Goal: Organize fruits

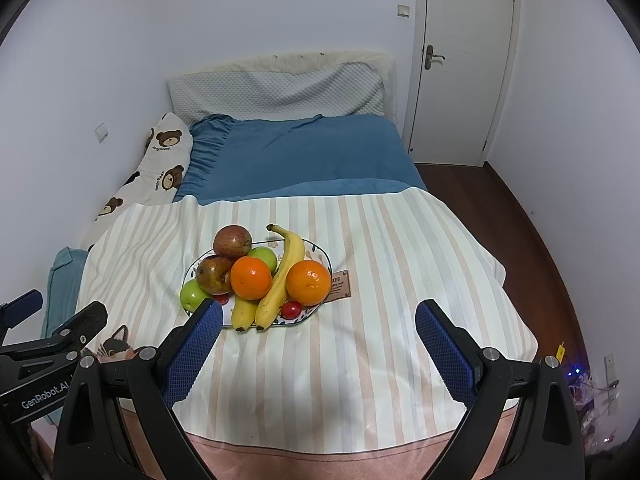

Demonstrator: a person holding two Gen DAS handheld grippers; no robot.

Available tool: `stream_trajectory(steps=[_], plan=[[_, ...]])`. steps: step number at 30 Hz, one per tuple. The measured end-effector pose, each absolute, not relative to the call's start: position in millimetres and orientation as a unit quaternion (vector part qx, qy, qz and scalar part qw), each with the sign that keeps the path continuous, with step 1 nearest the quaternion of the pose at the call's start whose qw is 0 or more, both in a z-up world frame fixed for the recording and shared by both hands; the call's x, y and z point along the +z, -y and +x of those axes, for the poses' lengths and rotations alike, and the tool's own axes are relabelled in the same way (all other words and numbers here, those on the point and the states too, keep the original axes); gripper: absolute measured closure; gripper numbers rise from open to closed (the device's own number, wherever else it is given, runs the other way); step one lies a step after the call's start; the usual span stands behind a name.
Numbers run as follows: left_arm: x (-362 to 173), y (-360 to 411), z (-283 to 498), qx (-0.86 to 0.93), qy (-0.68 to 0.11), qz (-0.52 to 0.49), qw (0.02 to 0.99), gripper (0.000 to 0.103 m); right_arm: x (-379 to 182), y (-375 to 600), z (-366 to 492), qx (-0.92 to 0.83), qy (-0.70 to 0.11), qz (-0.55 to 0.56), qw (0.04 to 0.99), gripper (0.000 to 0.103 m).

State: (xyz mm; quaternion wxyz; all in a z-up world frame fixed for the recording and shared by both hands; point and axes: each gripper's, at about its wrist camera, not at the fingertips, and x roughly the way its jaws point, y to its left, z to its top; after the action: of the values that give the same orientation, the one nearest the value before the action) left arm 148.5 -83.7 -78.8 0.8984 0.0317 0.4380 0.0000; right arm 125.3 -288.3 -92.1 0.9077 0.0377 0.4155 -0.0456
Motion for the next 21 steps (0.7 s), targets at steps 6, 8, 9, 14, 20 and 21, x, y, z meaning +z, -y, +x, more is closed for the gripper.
stream_trajectory(steps=[6, 8, 9, 14, 20, 21], plan=[[-78.7, 83.6, 148.5, -0.001, -0.437, 0.032, 0.899, 0.000, -93.3, 288.3, 124.9, -0.046, -0.415, 0.038, 0.908, 0.004], [-78.8, 85.0, 148.7, -0.003, -0.437, 0.033, 0.899, 0.000, -93.2, 289.3, 125.6, -0.046, -0.415, 0.038, 0.908, 0.004], [-79.1, 85.3, 148.8, -0.003, -0.437, 0.033, 0.899, 0.000, -93.9, 288.9, 125.1, -0.046, -0.415, 0.038, 0.908, 0.004], [-78.6, 85.1, 148.7, -0.002, -0.436, 0.033, 0.899, 0.000, -95.4, 289.3, 124.6, -0.047, -0.414, 0.038, 0.908, 0.004], [-78.1, 86.5, 149.3, -0.003, -0.436, 0.033, 0.899, 0.000, -95.3, 288.1, 123.7, -0.047, -0.413, 0.038, 0.909, 0.004], [-77.6, 87.9, 149.3, -0.004, -0.435, 0.033, 0.900, 0.000, -95.3, 288.3, 123.7, -0.047, -0.413, 0.037, 0.909, 0.004]])
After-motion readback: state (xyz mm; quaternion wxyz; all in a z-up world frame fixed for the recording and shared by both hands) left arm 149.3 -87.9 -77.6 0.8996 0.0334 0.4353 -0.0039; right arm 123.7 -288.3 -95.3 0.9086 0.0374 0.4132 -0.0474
